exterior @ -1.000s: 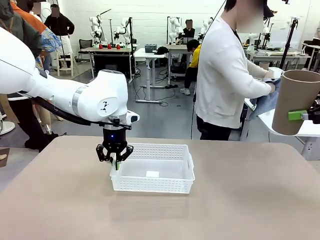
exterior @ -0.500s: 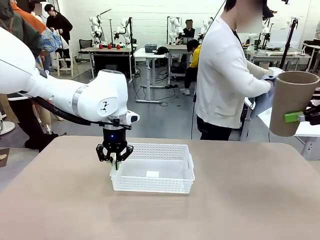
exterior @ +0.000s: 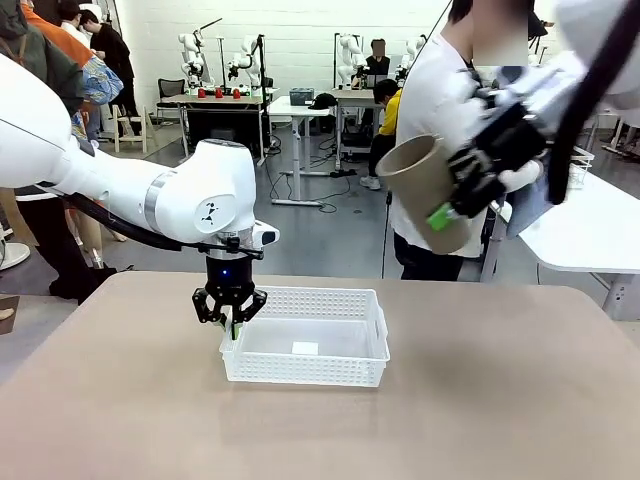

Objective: Clean and organize the cups into the basket.
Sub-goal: Pick up the Organizing basket and move it to the center of the table, then pick up the Reusable plastic cup from the right side of the table and place it inside the Organizing basket.

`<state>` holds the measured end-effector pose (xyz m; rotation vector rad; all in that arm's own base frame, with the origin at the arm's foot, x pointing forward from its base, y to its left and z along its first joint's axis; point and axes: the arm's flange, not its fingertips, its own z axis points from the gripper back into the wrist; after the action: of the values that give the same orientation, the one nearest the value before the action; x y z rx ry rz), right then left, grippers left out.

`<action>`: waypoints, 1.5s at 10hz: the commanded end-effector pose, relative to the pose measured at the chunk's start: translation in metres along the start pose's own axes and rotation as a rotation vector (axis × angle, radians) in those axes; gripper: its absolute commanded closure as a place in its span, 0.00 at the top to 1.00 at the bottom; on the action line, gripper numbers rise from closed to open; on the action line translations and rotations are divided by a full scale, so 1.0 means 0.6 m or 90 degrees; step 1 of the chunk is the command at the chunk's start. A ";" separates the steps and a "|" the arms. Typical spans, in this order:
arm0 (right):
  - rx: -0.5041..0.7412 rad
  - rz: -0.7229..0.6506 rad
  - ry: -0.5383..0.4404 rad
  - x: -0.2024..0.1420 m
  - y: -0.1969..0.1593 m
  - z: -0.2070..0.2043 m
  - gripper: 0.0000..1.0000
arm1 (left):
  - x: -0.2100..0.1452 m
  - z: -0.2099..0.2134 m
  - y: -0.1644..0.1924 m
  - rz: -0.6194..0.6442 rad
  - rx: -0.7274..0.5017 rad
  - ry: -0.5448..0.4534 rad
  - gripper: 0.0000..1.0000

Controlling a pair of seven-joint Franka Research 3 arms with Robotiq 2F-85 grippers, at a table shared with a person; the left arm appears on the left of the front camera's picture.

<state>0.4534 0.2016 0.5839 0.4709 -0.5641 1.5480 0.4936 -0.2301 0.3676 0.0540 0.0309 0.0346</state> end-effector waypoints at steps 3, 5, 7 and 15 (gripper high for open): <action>0.072 0.049 0.157 0.116 -0.048 -0.137 0.82 | 0.002 -0.001 0.001 -0.006 0.000 -0.005 0.00; 0.082 0.073 0.201 0.143 -0.047 -0.217 0.82 | 0.002 -0.001 0.001 -0.006 0.000 -0.005 0.00; 0.055 0.065 0.233 0.128 -0.059 -0.276 0.82 | 0.002 -0.001 0.001 -0.006 0.000 -0.005 0.00; 0.079 0.036 0.253 0.015 -0.035 -0.400 0.82 | 0.002 -0.001 0.001 -0.006 0.000 -0.005 0.00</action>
<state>0.4875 0.3561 0.4059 0.2399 -0.1520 1.7022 0.4939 -0.2301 0.3677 0.0538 0.0305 0.0348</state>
